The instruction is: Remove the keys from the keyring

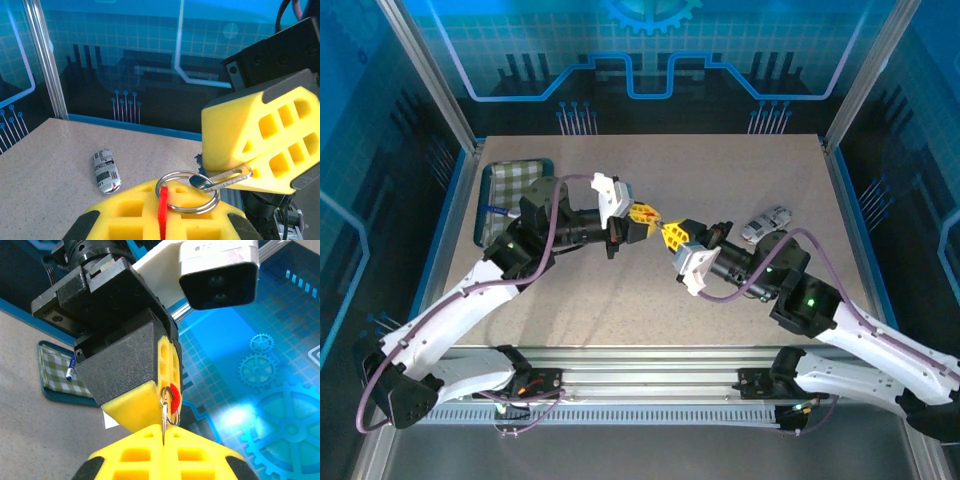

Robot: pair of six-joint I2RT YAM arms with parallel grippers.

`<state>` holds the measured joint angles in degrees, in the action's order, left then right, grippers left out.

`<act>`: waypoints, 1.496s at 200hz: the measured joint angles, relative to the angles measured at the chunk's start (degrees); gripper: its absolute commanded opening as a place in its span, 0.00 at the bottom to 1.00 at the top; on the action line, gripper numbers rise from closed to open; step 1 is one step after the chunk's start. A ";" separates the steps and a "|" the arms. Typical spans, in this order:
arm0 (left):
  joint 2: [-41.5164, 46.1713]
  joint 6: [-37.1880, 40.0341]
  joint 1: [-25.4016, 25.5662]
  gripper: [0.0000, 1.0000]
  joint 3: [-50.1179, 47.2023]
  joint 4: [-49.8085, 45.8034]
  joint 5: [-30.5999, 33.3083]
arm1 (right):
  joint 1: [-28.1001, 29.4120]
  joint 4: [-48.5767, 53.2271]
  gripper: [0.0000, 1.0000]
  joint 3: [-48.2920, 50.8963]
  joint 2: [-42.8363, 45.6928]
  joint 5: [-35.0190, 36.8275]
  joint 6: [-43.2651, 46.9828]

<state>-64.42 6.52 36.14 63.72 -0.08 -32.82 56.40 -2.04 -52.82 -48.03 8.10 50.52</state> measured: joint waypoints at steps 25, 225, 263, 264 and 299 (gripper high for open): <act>0.02 0.70 -0.20 0.00 0.85 -1.88 0.63 | 2.60 -0.11 0.00 -0.94 -1.14 4.42 4.00; 0.20 2.54 0.31 0.00 1.88 -8.76 2.08 | 6.60 6.16 0.00 -2.71 -1.51 9.86 19.89; 0.02 3.23 0.92 0.00 2.86 -10.45 3.26 | 6.60 6.82 0.00 -3.89 -2.78 9.86 20.74; 0.02 3.28 0.94 0.00 2.89 -10.47 3.26 | 6.60 6.82 0.00 -3.89 -2.80 9.86 20.74; 0.04 4.42 1.62 0.00 3.28 -11.93 5.16 | 6.60 6.51 0.00 -4.00 -4.00 9.49 21.38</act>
<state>-64.38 10.94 37.76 67.00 -12.01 -27.66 63.00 4.47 -56.82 -52.03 17.58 71.90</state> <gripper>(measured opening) 0.046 0.035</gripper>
